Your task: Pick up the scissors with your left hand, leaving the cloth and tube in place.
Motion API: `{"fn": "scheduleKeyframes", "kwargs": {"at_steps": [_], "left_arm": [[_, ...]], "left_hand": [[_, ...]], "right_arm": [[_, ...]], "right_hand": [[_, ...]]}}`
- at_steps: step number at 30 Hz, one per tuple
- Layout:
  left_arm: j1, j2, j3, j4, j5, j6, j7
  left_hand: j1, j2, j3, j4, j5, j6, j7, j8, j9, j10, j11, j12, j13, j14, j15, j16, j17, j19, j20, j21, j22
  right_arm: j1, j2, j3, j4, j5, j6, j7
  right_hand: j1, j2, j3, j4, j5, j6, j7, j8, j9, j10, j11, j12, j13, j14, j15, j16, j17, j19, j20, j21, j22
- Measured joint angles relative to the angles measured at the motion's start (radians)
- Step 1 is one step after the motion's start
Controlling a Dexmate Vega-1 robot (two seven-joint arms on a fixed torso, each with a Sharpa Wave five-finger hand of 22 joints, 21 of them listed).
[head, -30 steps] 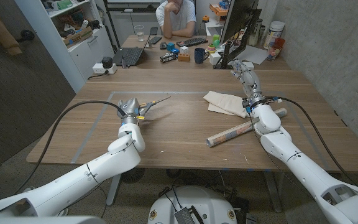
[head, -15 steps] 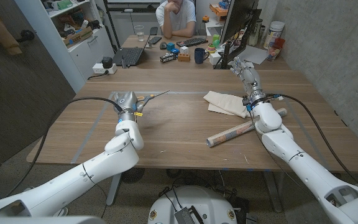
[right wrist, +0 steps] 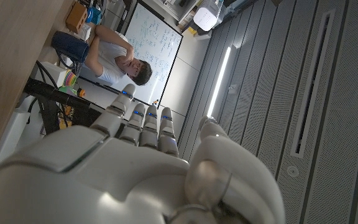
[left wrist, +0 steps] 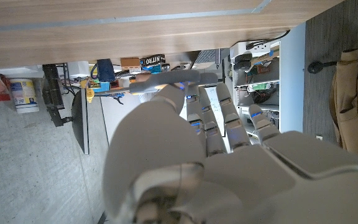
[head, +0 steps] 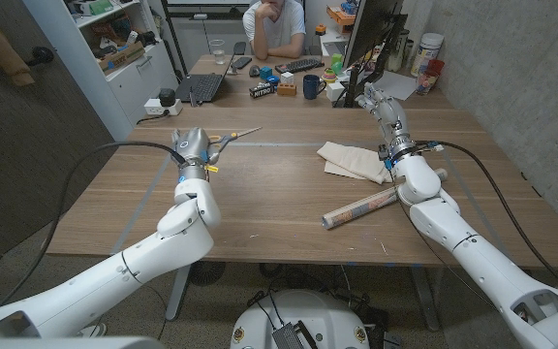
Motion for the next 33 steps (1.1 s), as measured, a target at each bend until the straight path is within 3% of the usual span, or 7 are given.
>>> {"fn": "scheduleKeyframes", "kwargs": {"at_steps": [14,33], "left_arm": [[0.003,0.005,-0.045,-0.042,0.033,0.002,0.011],[-0.005,-0.011,-0.066,-0.037,0.044,-0.005,0.002]], "left_hand": [[-0.002,-0.003,0.004,-0.004,-0.001,0.010,0.003,0.000,0.000,0.006,0.006,0.007,0.000,0.008,0.001,0.007,0.006,0.002,0.002,0.003,0.000],[-0.024,-0.013,0.011,-0.008,-0.001,0.030,0.009,0.001,0.000,0.008,0.007,0.035,0.000,0.019,0.001,0.007,0.006,0.005,0.005,0.006,0.005]], "right_arm": [[0.020,0.005,-0.005,-0.007,-0.011,-0.012,-0.004],[0.042,0.008,-0.010,0.003,-0.019,-0.026,-0.003]], "right_hand": [[0.000,0.000,0.000,0.000,0.000,0.000,0.000,0.000,0.000,0.000,0.000,0.000,0.000,0.006,-0.006,0.000,0.000,0.004,0.004,0.000,0.000],[-0.005,0.005,0.000,0.000,0.000,0.000,0.000,0.000,0.000,0.000,0.000,0.000,0.000,0.014,-0.004,0.000,0.000,0.005,0.005,0.000,0.000]]}}
